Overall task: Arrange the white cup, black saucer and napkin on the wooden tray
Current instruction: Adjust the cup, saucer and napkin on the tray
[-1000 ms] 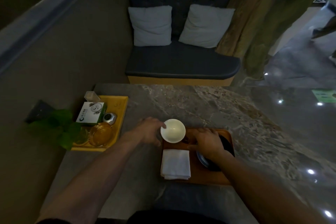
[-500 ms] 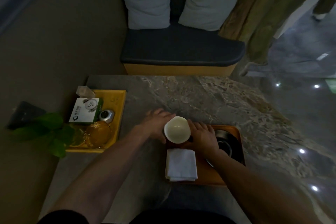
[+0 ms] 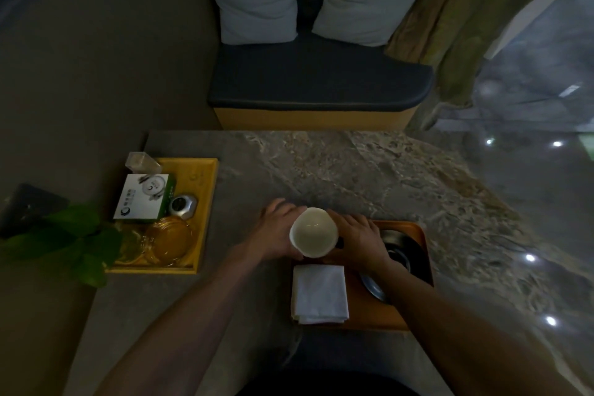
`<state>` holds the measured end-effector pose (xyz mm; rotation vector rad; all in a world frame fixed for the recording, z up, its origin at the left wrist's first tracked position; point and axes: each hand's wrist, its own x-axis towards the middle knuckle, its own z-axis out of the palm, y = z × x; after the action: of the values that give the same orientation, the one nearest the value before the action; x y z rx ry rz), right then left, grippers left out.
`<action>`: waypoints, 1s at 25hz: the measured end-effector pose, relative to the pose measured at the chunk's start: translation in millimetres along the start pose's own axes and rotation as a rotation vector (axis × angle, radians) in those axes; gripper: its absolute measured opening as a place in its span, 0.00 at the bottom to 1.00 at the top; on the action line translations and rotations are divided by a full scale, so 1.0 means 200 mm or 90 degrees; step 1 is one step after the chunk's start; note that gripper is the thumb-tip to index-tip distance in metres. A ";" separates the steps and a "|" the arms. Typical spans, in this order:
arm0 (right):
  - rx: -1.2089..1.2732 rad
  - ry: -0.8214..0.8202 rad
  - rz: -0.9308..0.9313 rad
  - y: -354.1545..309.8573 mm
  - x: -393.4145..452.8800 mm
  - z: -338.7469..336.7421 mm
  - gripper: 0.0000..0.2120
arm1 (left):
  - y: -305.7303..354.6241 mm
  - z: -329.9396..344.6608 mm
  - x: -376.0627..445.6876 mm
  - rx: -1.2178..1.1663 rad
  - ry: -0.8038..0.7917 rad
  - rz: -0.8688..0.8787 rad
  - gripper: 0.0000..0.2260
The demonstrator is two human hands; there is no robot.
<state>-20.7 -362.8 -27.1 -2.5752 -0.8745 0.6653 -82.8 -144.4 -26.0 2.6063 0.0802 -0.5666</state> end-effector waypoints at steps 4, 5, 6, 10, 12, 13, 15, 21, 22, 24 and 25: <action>-0.015 -0.065 0.007 0.01 0.02 -0.04 0.50 | 0.01 0.08 -0.05 -0.056 0.050 -0.043 0.49; -0.008 -0.070 0.013 0.01 0.02 -0.05 0.49 | 0.01 0.09 -0.05 -0.065 0.058 -0.047 0.49; -0.001 -0.065 0.020 0.02 0.01 -0.05 0.47 | 0.01 0.10 -0.05 -0.069 0.060 -0.049 0.50; 0.003 0.066 0.049 0.08 -0.07 -0.05 0.25 | -0.03 0.07 -0.04 -0.066 0.022 -0.033 0.54; 0.015 0.098 0.064 0.09 -0.12 -0.02 0.18 | -0.03 0.07 -0.02 -0.067 0.008 -0.026 0.53; 0.016 0.099 0.073 0.09 -0.13 -0.02 0.17 | -0.02 0.07 -0.01 -0.077 0.008 -0.026 0.53; 0.017 0.093 0.083 0.08 -0.13 -0.01 0.15 | -0.02 0.08 -0.01 -0.101 0.016 -0.034 0.51; 0.013 0.102 0.087 0.04 -0.12 -0.06 0.14 | -0.02 0.11 -0.03 -0.130 0.039 -0.061 0.49; 0.004 0.102 0.088 0.05 -0.13 -0.06 0.14 | -0.01 0.12 -0.03 -0.130 0.042 -0.061 0.49; -0.007 0.096 0.091 0.06 -0.13 -0.08 0.14 | 0.00 0.14 -0.04 -0.133 0.051 -0.058 0.49; -0.007 0.093 0.093 0.06 -0.13 -0.08 0.14 | 0.01 0.15 -0.03 -0.134 0.056 -0.056 0.49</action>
<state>-24.9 -391.6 -10.7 -2.6766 -0.6512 0.5052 -99.8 -159.6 -45.8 2.4300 0.2689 -0.4466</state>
